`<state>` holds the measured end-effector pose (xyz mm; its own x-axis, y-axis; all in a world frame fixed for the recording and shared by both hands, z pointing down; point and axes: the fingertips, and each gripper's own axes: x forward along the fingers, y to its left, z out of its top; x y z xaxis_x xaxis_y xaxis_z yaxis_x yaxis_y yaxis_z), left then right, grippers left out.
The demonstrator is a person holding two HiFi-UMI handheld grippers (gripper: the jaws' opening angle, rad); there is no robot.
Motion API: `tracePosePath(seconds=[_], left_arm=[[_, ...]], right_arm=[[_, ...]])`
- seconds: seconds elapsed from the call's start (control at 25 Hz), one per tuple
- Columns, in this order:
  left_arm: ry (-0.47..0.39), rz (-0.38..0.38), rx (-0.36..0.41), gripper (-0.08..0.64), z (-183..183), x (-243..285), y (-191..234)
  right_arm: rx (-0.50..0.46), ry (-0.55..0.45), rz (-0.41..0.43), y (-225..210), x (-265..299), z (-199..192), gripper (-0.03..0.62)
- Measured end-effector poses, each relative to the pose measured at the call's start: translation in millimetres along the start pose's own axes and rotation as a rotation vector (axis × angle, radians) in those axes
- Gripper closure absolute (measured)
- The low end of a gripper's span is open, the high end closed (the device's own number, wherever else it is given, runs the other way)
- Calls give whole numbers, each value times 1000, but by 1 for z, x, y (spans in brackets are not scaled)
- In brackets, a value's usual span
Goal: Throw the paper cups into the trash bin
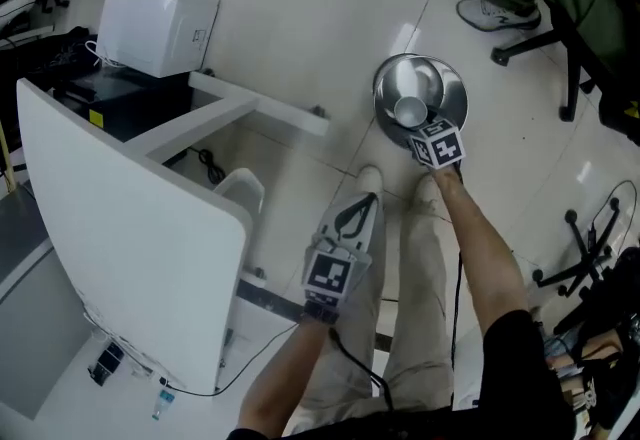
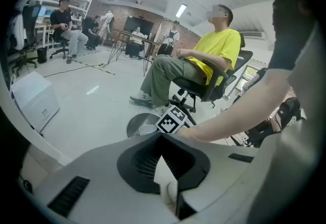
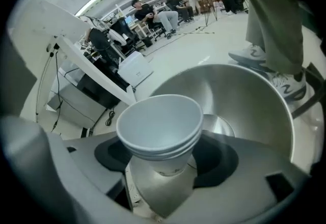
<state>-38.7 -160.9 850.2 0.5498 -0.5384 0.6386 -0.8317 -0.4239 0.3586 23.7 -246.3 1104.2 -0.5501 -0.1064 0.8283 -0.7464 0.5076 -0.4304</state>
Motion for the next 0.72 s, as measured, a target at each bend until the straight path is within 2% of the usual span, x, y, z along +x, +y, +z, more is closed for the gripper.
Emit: tracePosePath(seconds=[0.12, 0.24, 0.4, 0.52, 0.6, 0.72], left_arm=[[-17, -3, -23, 567, -2, -3, 1], [-30, -1, -30, 568, -4, -6, 4], [-30, 7, -54, 566, -10, -12, 5], [-27, 9, -64, 568, -11, -16, 4], [-25, 6, -64, 568, -12, -18, 5], [-22, 1, -54, 566, -13, -20, 6]], right_arm=[[-7, 78, -34, -19, 17, -8, 241], [-57, 222, -81, -30, 30, -25, 241], [-136, 329, -90, -18, 41, -34, 239], [-92, 403, -100, -22, 46, -60, 236], [-32, 410, -111, -25, 47, -66, 233], [-13, 394, -109, -24, 46, -61, 224]])
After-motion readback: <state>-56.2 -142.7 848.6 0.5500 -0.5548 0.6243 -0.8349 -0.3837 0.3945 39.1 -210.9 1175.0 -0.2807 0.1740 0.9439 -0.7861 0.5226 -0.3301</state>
